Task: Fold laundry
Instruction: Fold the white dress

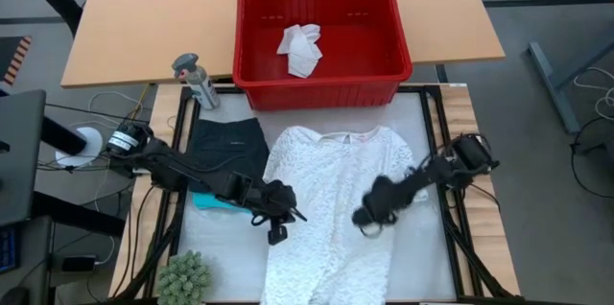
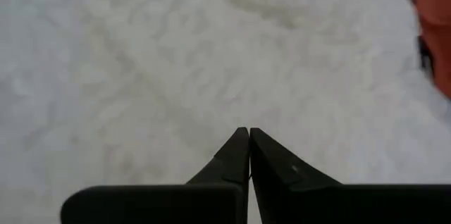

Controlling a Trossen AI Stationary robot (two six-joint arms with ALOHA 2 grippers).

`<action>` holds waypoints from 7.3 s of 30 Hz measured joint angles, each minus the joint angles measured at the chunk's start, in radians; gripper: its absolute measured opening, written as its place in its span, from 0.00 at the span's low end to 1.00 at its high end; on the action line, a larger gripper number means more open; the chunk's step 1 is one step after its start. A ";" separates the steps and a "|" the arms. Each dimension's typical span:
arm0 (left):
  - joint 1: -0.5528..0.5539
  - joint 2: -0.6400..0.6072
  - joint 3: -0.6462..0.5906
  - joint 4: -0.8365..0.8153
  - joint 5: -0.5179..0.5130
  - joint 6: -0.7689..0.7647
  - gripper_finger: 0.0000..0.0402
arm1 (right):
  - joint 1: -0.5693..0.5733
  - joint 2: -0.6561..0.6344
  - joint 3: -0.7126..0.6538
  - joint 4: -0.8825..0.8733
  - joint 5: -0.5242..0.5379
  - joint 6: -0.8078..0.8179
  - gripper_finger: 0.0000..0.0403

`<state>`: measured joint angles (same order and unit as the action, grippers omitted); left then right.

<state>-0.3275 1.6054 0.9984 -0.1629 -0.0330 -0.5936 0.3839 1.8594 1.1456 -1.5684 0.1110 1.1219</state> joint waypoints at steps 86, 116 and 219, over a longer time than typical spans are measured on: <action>-0.064 -0.246 0.000 -0.268 -0.154 -0.019 0.00 | 0.103 0.150 0.367 1.083 0.055 -0.349 0.09; -0.066 -0.246 0.000 -0.286 -0.245 -0.063 0.00 | 0.185 0.428 0.710 0.442 -0.091 0.005 0.07; -0.606 0.086 0.404 -1.253 -0.090 -0.320 0.00 | 0.349 0.026 0.227 0.255 -0.088 0.968 0.25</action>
<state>-0.9333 1.6917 1.4029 -1.4156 -0.1234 -0.9134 0.7326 1.8858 1.3723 -1.3136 0.0231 2.0894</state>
